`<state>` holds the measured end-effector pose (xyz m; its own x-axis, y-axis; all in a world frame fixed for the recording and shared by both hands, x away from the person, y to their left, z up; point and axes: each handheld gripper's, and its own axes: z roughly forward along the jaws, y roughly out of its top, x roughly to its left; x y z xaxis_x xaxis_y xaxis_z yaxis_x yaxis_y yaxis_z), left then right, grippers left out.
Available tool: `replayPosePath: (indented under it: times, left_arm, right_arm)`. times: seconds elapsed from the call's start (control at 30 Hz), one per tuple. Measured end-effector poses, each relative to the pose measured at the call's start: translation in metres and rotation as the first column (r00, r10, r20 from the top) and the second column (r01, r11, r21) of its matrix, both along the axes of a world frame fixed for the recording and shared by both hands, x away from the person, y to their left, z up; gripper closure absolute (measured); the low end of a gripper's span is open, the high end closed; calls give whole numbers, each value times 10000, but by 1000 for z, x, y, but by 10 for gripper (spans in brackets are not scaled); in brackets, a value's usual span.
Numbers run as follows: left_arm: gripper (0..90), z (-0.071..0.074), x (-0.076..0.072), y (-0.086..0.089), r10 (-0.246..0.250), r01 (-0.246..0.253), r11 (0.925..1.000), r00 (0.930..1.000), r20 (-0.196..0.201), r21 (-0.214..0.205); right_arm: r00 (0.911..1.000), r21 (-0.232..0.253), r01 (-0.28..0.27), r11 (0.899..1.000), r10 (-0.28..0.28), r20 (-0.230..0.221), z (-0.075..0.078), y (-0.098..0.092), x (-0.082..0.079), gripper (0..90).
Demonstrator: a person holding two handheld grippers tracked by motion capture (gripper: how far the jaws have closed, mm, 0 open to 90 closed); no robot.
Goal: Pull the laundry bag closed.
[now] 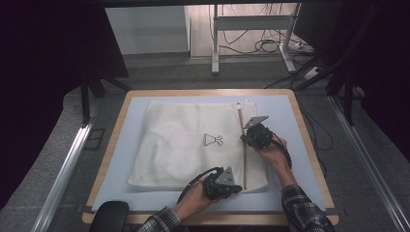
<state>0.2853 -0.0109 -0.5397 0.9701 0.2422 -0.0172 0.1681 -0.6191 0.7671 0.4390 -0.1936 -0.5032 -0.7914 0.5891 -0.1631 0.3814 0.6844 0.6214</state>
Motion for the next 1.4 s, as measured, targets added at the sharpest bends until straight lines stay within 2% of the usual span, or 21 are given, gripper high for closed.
replayPosePath:
  times: [0.27, 0.33, 0.43, 0.47, 0.5, 0.57, 0.63, 0.7, 0.73, 0.9, 1.4]
  left_arm:
    - [899, 0, 1, 0, -9, 9, 10000, 10000, -61, -50]
    - [899, 0, 1, 0, -23, 23, 10000, 10000, -74, -45]
    - [898, 0, 3, 1, -19, 16, 9999, 9995, -319, -102]
    - [891, 0, 5, 1, 139, -144, 9998, 9991, -405, -138]
    - [824, 0, 7, 2, 300, -312, 9993, 9979, -577, -207]
    - [764, 0, 9, 2, 341, -357, 9991, 9969, -704, -223]
    - [780, 0, 8, 1, 237, -248, 9995, 9979, -597, -186]
    - [888, 0, 6, 0, -3, -6, 9999, 9985, -539, -157]
    - [898, 0, 4, 0, 24, -29, 9999, 9991, -423, -105]
    - [900, 0, 4, -1, 83, -88, 9999, 9989, -453, -116]
    - [900, 0, 2, -1, 85, -89, 9999, 9994, -344, -91]
  right_arm:
    - [9950, 539, 179, 9984, -125, -988, -1, -12, 5, 853]
    - [9928, 586, 195, 9981, -124, -1193, -1, -13, 6, 853]
    - [9916, 467, 112, 9988, -50, -1295, 0, -15, 6, 855]
    - [9912, 377, 57, 9993, -7, -1322, 1, -16, 6, 856]
    - [9913, 249, -28, 9997, 60, -1311, 1, -16, 6, 857]
    - [9909, 108, -98, 9999, 112, -1339, 2, -16, 6, 861]
    - [9921, -9, -148, 9999, 146, -1246, 2, -15, 6, 863]
    - [9937, -155, -198, 9997, 180, -1103, 3, -13, 5, 864]
    - [9955, -267, -256, 9993, 230, -914, 3, -11, 5, 865]
    - [9991, -677, -281, 9973, 259, -326, 5, -8, 7, 866]
    - [9999, -728, -32, 9973, 44, 154, 3, -6, 24, 865]
